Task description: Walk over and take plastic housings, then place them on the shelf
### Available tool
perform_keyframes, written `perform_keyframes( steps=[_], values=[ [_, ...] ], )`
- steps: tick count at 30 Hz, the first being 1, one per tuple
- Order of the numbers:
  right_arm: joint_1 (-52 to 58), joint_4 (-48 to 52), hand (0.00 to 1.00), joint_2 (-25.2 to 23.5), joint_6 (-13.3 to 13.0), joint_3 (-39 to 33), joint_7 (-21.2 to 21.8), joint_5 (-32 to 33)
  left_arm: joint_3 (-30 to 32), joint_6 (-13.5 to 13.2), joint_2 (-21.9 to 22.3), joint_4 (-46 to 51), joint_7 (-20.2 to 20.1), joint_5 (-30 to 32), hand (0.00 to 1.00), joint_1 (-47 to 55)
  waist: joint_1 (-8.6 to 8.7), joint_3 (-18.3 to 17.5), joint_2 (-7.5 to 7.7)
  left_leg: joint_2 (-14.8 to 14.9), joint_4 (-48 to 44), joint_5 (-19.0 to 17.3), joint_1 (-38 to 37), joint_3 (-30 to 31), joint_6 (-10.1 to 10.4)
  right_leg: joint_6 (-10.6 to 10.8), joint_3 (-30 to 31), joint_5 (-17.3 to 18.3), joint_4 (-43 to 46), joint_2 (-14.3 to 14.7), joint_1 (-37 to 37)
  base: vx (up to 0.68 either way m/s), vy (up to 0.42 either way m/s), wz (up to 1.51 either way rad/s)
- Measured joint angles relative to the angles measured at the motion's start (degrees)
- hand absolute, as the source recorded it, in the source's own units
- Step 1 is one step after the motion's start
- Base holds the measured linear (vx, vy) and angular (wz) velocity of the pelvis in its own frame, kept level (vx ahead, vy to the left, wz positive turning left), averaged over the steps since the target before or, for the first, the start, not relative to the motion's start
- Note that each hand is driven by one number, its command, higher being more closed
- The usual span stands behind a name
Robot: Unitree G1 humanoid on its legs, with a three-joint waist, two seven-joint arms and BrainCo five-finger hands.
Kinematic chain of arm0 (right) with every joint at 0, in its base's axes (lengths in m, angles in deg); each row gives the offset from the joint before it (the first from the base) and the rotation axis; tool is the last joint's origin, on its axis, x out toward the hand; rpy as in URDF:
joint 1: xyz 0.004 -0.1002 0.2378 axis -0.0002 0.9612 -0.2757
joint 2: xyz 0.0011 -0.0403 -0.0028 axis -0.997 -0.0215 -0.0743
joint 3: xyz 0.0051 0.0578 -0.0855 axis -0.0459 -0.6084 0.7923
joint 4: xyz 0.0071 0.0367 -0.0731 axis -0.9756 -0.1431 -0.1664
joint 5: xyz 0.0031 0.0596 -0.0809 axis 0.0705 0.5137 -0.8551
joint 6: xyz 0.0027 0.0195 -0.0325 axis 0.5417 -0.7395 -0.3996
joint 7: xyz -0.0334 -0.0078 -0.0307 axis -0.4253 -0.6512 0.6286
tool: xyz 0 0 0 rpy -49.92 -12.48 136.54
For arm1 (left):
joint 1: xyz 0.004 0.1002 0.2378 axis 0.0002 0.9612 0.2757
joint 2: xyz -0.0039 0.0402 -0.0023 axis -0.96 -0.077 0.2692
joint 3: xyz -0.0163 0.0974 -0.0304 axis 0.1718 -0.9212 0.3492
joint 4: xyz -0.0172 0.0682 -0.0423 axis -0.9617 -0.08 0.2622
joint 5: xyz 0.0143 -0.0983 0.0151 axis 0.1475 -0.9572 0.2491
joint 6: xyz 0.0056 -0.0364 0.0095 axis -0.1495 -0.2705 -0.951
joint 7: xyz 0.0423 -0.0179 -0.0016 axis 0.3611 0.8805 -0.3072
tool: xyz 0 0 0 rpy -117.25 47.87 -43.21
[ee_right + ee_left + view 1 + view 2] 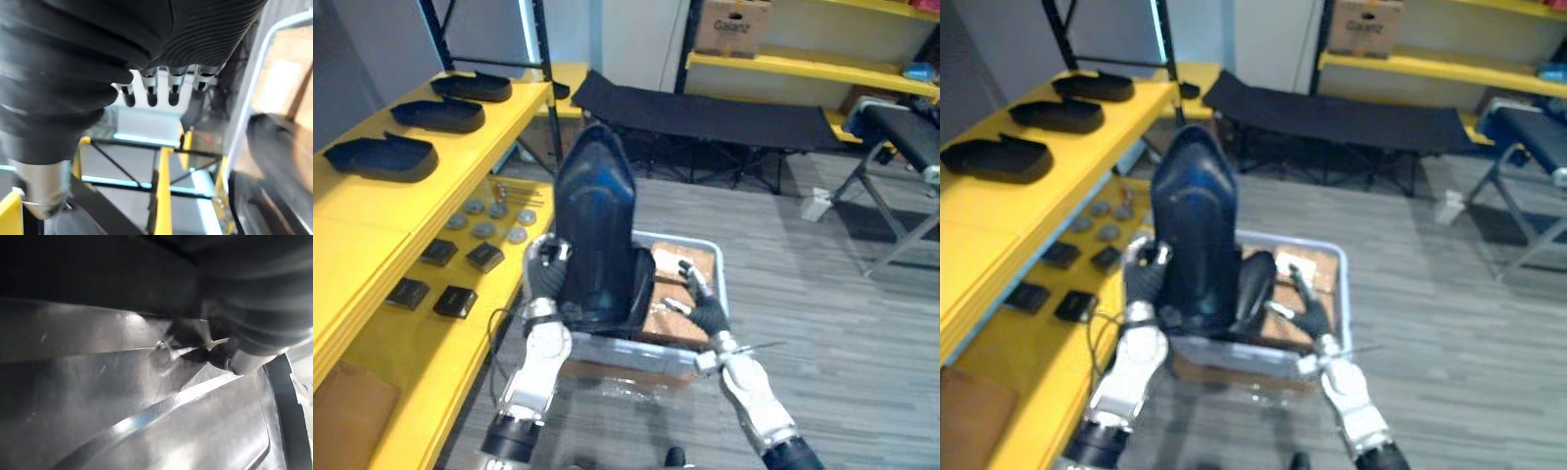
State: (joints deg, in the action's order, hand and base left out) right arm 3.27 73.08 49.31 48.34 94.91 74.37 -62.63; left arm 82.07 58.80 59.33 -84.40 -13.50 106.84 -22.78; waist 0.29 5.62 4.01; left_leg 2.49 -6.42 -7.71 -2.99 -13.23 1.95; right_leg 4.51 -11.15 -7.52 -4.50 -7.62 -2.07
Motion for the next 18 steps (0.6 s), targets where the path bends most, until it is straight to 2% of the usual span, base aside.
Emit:
perform_keyframes(
  steps=[5, 7, 8, 10, 14, 16, 17, 18],
  values=[
    [2.5, 1.1, 0.0, 0.1, 0.2, -4.9, 2.8, 8.0, 0.0, -1.0, -1.1, -2.3, 2.7, 2.9, 1.0, -0.4, 0.68, 0.2, -0.22, 0.0, 0.1, -0.2, 0.0, -0.6, 0.0, 0.1, 0.5, -0.1, 0.0, 0.0, 0.3, 0.02, 0.01, -0.07],
    [3.2, 2.0, 0.0, 0.0, 0.0, -7.8, 4.6, 11.3, 0.6, -1.4, -1.1, -4.2, 3.8, 1.0, 1.0, -0.4, 0.72, 0.2, -0.24, 0.0, 0.1, -0.4, -0.1, -1.2, 0.0, 0.2, 1.1, -0.1, 0.0, 0.1, 0.5, 0.02, 0.011, -0.16],
    [3.9, 3.2, 0.0, -0.6, -1.1, -11.2, 5.8, 13.1, 2.9, -2.7, -0.8, -5.7, 4.1, -1.9, 1.0, -0.3, 0.93, 0.2, -0.25, 0.0, 0.1, -0.4, -0.2, -1.6, -0.1, 0.3, 1.7, -0.2, 0.0, 0.1, 0.9, 0.01, 0.009, -0.16],
    [4.3, 3.7, 0.0, -1.2, -1.6, -13.5, 5.9, 13.7, 4.6, -4.1, -0.7, -6.1, 4.2, -4.1, 1.0, -0.1, 1.33, 0.2, -0.25, -0.1, 0.2, -0.5, -0.2, -1.6, -0.1, 0.3, 1.8, -0.2, 0.0, 0.1, 1.0, 0.01, 0.004, -0.06],
    [6.9, 3.8, 0.0, -4.0, -1.8, -20.1, 5.7, 15.2, 11.1, -10.3, 1.1, -3.7, 3.7, -11.3, 1.0, 1.8, 2.03, 0.3, -0.46, -0.2, 0.9, -0.5, -1.0, -1.9, -0.2, 0.3, 2.0, -0.2, 0.0, 0.1, 0.6, 0.01, 0.004, -0.03],
    [8.5, 3.8, 0.0, -5.8, -2.0, -22.5, 4.6, 14.9, 13.1, -13.7, 2.6, 0.6, 1.1, -16.9, 1.0, 3.8, 2.07, 0.4, -0.62, -0.2, 1.0, -0.6, -1.2, -1.9, -0.2, 0.2, 2.0, -0.1, 0.0, 0.2, 0.4, 0.01, 0.004, -0.02],
    [8.8, 3.8, 0.0, -6.3, -2.0, -23.1, 3.9, 14.8, 13.5, -14.4, 3.1, 2.2, 0.1, -18.3, 1.0, 4.5, 2.07, 0.4, -0.68, -0.2, 1.0, -0.7, -1.2, -1.9, -0.2, 0.2, 2.0, -0.1, 0.0, 0.2, 0.5, 0.0, 0.0, 0.0],
    [9.1, 3.8, 0.0, -7.2, -2.0, -24.2, 1.4, 12.7, 13.7, -16.4, 4.1, 5.5, -1.7, -21.6, 1.0, 6.1, 2.05, 0.6, -0.87, -0.2, 1.0, -0.7, -1.2, -1.9, -0.2, 0.2, 2.0, -0.1, 0.0, 0.1, 0.4, 0.0, 0.0, 0.0]
  ],
)
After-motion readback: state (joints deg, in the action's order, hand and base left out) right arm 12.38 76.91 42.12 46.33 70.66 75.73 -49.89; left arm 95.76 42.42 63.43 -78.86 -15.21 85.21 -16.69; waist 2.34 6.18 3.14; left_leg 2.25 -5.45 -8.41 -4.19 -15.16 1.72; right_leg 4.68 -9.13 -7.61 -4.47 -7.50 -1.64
